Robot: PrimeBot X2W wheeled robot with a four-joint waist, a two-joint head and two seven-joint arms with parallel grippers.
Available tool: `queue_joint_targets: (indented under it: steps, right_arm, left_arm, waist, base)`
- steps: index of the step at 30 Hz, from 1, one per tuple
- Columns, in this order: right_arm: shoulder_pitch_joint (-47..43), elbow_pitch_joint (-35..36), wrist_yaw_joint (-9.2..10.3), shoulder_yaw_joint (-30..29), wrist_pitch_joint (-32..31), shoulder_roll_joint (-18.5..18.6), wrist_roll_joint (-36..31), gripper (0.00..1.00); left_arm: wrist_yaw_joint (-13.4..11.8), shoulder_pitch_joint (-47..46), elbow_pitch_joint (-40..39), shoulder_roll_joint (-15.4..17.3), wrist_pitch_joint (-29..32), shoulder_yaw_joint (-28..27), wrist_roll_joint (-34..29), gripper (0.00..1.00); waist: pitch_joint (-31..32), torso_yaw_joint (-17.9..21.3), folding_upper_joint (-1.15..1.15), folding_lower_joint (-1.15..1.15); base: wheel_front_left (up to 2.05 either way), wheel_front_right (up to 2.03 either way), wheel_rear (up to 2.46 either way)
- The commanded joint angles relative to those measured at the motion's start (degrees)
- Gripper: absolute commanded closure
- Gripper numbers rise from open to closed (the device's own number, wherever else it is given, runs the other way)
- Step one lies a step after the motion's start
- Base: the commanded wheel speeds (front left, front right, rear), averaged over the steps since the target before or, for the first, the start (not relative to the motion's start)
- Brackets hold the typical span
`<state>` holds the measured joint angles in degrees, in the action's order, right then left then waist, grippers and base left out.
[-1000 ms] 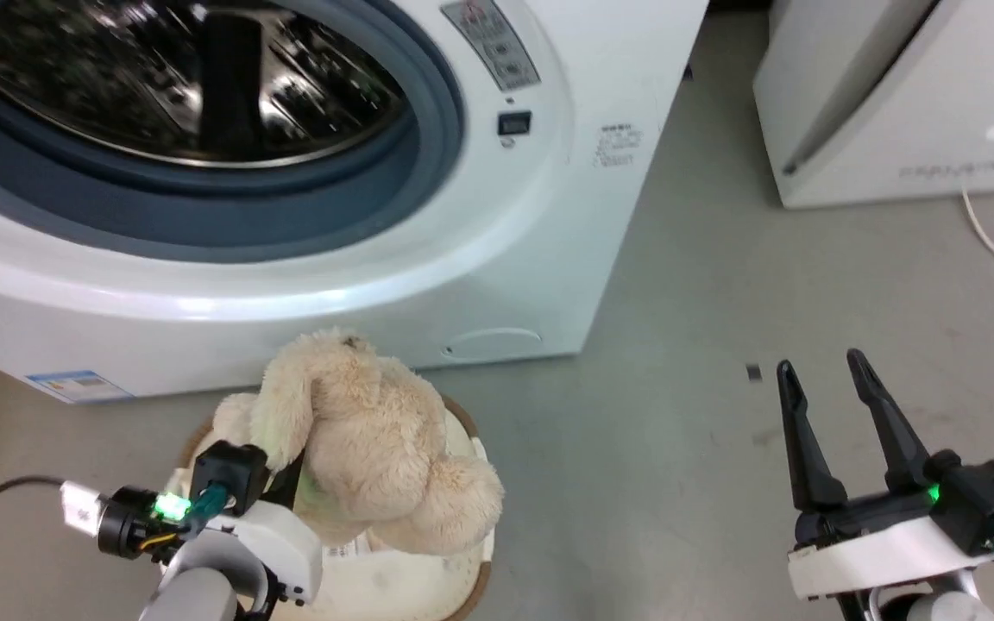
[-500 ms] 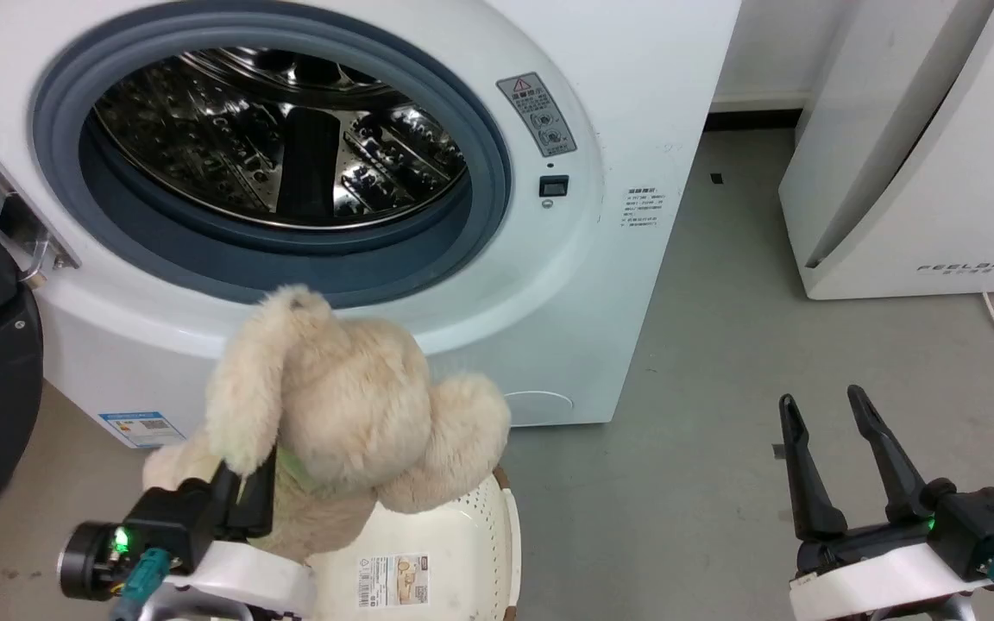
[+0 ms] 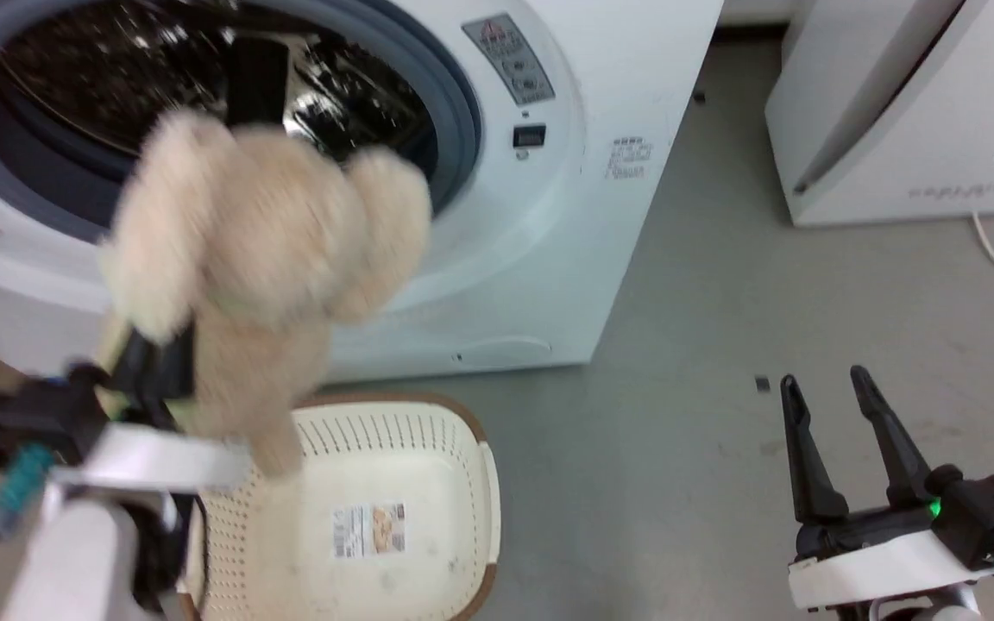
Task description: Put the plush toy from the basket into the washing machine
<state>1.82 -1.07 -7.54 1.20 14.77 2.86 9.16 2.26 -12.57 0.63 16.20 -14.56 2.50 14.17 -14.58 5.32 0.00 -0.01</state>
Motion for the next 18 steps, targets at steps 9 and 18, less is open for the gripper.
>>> queue_joint_targets:
  steps: [9,18]
  right_arm:
    - [5.0,2.8,0.05,0.1,0.2,0.0,0.7,0.00]
    - [8.8,4.2,0.05,1.5,0.2,0.0,2.9,0.00]
  left_arm:
    - [3.8,-24.0,5.2,8.0,6.7,-1.5,4.2,1.00]
    - [5.2,-48.2,18.3,18.3,13.0,6.6,4.2,1.00]
  waist:
    - [-15.4,4.0,0.00,0.01]
    - [-24.8,6.5,0.00,0.01]
  base:
    - [0.00,0.00,0.00]
    - [0.00,0.00,0.00]
